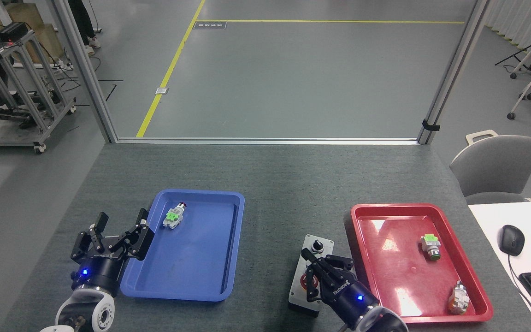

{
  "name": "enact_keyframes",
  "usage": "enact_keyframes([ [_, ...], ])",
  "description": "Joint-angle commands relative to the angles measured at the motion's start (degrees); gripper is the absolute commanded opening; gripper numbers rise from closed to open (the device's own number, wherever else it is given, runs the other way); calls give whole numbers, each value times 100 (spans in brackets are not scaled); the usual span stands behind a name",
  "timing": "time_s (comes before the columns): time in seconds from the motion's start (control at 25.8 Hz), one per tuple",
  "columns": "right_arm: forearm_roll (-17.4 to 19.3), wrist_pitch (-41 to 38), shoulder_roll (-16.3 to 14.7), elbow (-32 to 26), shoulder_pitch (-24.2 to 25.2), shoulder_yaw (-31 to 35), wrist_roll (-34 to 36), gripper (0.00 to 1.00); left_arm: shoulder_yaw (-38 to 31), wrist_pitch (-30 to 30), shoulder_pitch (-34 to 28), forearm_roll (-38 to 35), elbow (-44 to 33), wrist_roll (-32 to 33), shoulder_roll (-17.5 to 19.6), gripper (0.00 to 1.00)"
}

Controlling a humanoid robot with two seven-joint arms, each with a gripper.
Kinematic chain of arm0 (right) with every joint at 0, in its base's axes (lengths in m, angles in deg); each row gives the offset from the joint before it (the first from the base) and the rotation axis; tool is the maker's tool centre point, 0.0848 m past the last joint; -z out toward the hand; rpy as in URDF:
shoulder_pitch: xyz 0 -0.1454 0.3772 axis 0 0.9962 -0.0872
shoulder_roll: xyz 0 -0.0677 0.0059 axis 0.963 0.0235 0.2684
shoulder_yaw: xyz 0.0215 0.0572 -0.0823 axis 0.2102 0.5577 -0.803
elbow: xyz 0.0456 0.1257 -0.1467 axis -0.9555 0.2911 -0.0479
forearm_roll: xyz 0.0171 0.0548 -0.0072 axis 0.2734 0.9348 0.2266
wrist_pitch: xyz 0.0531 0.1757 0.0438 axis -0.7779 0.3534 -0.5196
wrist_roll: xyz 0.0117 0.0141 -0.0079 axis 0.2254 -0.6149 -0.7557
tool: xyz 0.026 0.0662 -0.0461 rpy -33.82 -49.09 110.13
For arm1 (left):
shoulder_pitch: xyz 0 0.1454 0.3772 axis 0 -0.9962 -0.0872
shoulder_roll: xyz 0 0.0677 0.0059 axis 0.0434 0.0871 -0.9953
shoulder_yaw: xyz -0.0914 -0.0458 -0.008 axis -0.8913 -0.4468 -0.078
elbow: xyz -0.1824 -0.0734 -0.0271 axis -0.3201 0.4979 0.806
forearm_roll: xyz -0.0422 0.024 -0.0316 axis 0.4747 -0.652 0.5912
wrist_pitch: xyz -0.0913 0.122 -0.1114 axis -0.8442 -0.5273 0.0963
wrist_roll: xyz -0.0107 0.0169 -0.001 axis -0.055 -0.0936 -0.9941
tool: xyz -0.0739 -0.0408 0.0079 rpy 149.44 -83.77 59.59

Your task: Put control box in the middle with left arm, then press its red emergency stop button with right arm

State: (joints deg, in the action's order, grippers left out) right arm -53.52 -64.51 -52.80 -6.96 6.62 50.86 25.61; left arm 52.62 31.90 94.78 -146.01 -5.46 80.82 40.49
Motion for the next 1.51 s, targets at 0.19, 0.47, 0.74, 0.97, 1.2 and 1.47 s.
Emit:
enact_keyframes([
  [0.19,-3,-30,-7,151,22,-191,1,0,-18,-1,38,-27,49,-25,-36,99],
  [0.47,-3,-66,-7,388,22,-200,1,0,-18,-1,2,-53,66,-34,-18,99],
  [0.74,-3,-66,37,775,5,-314,-8,0,53,-1,-24,-70,312,-69,-62,99],
  [0.97,58,-83,54,713,5,-279,53,0,176,-10,-77,-97,690,-130,-484,99],
  [1.2,1218,58,423,511,-48,837,62,100,158,-10,-77,-53,717,-139,-563,99],
  [1.47,1482,374,511,265,-233,2120,36,100,158,-10,-77,-53,717,-139,-572,99],
])
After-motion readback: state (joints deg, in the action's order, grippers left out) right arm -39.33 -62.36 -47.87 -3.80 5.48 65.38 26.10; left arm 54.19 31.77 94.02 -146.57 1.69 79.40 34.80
